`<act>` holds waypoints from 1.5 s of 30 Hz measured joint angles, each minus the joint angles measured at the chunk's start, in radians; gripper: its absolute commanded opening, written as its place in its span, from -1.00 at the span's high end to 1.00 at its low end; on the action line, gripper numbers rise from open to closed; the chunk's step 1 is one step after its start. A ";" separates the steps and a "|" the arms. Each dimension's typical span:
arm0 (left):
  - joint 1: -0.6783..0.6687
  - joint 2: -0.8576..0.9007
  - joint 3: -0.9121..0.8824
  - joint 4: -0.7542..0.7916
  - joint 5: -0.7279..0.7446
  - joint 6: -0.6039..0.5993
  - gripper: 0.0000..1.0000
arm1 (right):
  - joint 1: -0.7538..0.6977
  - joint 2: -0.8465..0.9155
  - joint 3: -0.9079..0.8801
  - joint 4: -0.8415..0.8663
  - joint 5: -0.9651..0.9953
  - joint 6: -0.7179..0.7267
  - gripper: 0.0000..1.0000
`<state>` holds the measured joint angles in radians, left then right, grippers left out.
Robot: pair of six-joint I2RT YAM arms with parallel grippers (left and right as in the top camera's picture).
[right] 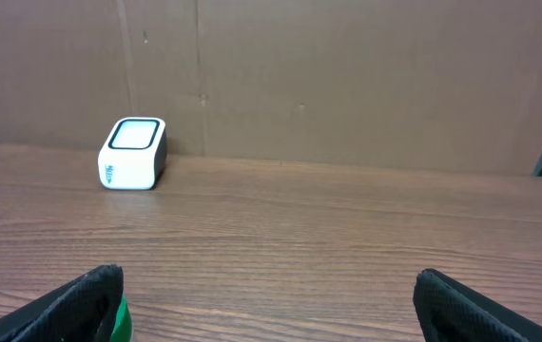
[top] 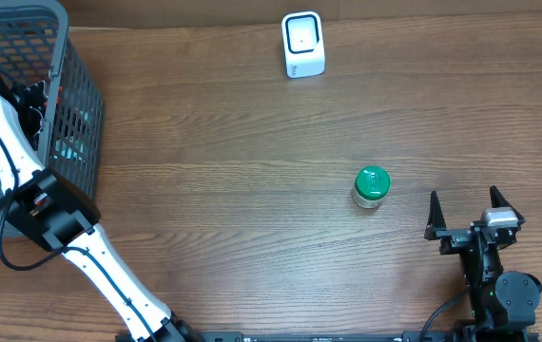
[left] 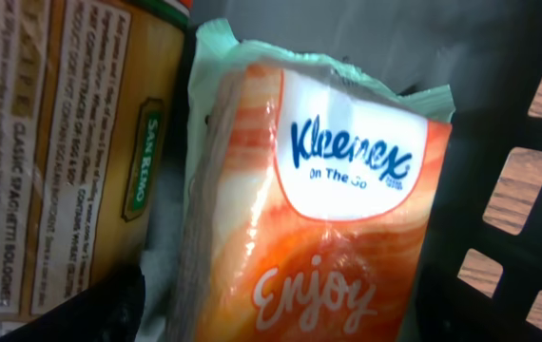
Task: Scan the item barcode
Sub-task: 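Grasp the orange Kleenex tissue pack with the left gripper, then carry the Kleenex pack with the left gripper under the scanner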
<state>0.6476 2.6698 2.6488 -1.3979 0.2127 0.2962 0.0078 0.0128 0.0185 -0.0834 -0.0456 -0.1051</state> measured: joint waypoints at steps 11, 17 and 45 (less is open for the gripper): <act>0.000 0.001 -0.005 0.022 -0.020 0.000 -0.55 | 0.000 0.000 0.000 0.000 0.000 0.000 -1.00; -0.001 -0.012 -0.073 0.076 -0.031 0.000 -0.56 | 0.000 0.000 0.000 0.000 0.000 0.000 -1.00; -0.001 0.032 0.329 -0.147 -0.068 -0.096 0.22 | 0.000 0.000 0.000 0.000 0.000 0.000 -1.00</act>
<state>0.6464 2.7022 2.9776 -1.5448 0.1452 0.2001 0.0078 0.0128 0.0185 -0.0830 -0.0456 -0.1051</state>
